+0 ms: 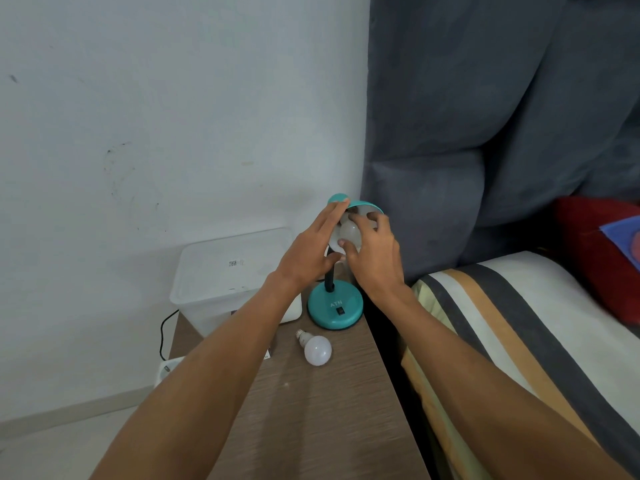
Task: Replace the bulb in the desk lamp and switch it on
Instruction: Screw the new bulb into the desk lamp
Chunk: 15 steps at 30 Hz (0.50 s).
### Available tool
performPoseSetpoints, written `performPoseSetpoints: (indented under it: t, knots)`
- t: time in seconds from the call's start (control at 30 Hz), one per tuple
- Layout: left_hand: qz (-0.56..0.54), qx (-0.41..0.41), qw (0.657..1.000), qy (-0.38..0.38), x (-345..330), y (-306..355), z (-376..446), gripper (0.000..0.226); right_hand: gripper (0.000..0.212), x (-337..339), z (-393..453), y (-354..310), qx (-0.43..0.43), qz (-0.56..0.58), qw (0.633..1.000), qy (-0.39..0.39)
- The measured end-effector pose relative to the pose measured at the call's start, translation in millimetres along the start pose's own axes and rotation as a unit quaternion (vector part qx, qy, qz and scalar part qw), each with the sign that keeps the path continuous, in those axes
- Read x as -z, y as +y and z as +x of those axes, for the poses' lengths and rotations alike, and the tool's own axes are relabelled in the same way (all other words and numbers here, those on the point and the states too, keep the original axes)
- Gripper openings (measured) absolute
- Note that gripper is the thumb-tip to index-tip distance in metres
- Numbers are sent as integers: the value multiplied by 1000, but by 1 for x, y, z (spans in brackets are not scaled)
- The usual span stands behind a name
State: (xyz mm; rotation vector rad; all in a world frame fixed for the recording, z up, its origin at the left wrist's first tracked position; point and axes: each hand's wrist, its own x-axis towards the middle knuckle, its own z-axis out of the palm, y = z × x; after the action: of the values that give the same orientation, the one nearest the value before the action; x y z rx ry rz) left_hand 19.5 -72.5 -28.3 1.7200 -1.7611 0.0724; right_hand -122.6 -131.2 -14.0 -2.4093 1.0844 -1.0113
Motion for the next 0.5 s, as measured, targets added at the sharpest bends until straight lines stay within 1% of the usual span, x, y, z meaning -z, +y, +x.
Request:
performPoseSetpoints:
  t: [0.07,0.1,0.17,0.23,0.27,0.4,0.43,0.5]
  knots:
    - [1,1,1000,-3,0,0,1,100,57,0,-1,2,-9,2,1000,-18]
    - [1,1,1000,-5,1,-1,1,101,56,1,-1,1,-24,24,999,-14]
    - [-1,1,1000,-4,1,-2,2,100,53,1,1,0,-87,88,992,9]
    - [1,-1,1000,-1,1,-2,2,98,55,3,3,-3,-151,137,979,16]
    - [2,-1,1000,0,1,-2,2,97,54,4,2,-4,-153,147,977,21]
    - [3,0,1000,-4,1,-1,2,99,36,3,-4,-8,-65,107,991,44]
    - [1,-1,1000,-5,0,-1,2,99,37,2,-5,-8,-59,98,993,40]
    - [-4,0,1000,-3,1,0,1,97,48,-2,-6,-8,-55,84,995,22]
